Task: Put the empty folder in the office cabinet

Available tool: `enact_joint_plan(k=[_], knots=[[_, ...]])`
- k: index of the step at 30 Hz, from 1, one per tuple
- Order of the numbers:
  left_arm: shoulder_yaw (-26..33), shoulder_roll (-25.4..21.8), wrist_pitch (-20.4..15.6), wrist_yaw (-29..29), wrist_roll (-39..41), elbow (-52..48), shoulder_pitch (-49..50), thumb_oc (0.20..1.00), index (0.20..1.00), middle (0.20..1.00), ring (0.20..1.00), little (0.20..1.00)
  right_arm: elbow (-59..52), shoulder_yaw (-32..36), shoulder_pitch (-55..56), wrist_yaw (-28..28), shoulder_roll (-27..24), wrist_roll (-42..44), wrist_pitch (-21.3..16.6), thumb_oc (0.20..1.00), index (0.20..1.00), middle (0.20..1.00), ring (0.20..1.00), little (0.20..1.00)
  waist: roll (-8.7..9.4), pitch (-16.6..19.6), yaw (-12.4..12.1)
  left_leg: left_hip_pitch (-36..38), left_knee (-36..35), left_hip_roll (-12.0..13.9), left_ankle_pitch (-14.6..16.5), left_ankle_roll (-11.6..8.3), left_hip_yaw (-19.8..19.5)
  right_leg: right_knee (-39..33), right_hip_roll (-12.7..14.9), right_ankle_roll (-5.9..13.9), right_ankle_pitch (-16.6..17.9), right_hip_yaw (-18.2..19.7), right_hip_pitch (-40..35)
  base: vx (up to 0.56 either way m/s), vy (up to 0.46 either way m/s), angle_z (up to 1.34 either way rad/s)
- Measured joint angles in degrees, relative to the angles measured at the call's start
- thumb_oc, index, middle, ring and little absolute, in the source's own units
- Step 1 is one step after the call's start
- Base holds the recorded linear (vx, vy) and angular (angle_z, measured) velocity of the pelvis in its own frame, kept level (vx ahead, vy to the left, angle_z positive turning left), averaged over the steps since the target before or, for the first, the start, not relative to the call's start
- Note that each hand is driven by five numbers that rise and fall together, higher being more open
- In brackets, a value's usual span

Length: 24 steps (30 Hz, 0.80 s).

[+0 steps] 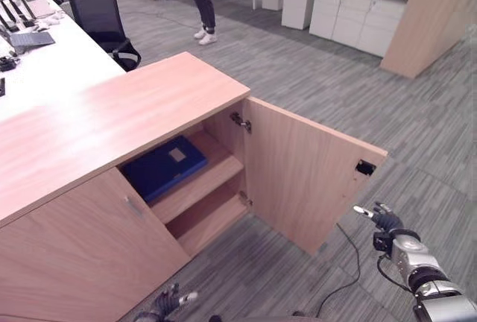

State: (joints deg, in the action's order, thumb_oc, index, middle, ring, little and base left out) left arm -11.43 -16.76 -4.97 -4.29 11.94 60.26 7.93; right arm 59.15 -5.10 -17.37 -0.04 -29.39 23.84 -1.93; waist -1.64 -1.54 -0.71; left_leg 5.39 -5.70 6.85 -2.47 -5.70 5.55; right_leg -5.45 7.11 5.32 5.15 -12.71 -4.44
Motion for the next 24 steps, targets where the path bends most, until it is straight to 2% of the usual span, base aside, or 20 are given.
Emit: enact_joint_plan(k=[7,18,24], knots=[[0.22,0.75,0.09,1.33,-0.03,0.98,1.63,1.0,1.0,1.0,1.0,1.0,-1.21,-2.09,-1.8,-3.84,1.29,2.1,0.11,1.0,1.0,1.0,1.0,1.0,-1.81,0.05,0.0,1.11,0.4,0.56,-0.26,-0.44,-1.22,-0.01,-0.61,-0.13,-0.19,-1.19,-1.87,0.01,0.012,0.06],[0.27,1.44,0.24,2.38,-0.04,1.62,1.78,1.0,1.0,1.0,1.0,1.0,-1.48,-4.57,-2.04,-5.06,2.51,2.41,0.14,1.0,1.0,1.0,1.0,1.0,-2.33,0.42,-0.11,-0.03,-0.04,1.33,-0.16,-0.94,-2.73,0.0,-1.4,-0.04,-0.51,-2.23,-1.5,0.0,0.004,0.04],[1.07,1.57,0.32,2.7,-0.07,1.69,2.89,1.0,1.0,1.0,1.0,1.0,-11.88,-7.22,3.55,-5.41,1.83,4.18,0.85,1.0,1.0,1.0,1.0,1.0,-2.47,0.82,0.16,-0.07,-0.03,1.61,-0.79,-0.8,-2.99,-0.01,-1.71,-0.15,-0.49,-2.41,-1.55,0.0,0.003,0.03]])
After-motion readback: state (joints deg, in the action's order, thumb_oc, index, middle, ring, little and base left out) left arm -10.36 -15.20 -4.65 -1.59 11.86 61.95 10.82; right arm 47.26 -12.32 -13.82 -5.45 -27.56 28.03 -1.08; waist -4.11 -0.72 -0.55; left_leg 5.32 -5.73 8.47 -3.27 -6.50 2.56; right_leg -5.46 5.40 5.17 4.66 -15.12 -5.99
